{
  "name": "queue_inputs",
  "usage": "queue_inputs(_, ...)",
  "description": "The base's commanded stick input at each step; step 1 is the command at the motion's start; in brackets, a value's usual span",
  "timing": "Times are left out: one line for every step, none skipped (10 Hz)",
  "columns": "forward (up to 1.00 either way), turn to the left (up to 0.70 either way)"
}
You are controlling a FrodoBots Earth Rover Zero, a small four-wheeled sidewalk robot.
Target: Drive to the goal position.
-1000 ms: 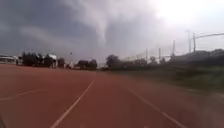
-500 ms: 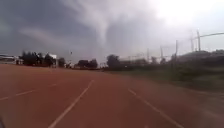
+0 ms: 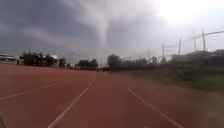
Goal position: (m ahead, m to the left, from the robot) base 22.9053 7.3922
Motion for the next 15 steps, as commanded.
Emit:
queue_inputs(0.7,0.0)
queue_inputs(0.7,0.0)
queue_inputs(0.7,0.0)
queue_inputs(0.7,0.0)
queue_inputs(0.7,0.0)
queue_inputs(0.7,0.0)
queue_inputs(0.7,0.0)
queue_inputs(0.7,0.0)
queue_inputs(0.7,0.0)
queue_inputs(0.7,0.0)
queue_inputs(0.7,0.0)
queue_inputs(0.7,0.0)
queue_inputs(0.7,0.0)
queue_inputs(0.7,0.0)
queue_inputs(0.7,0.0)
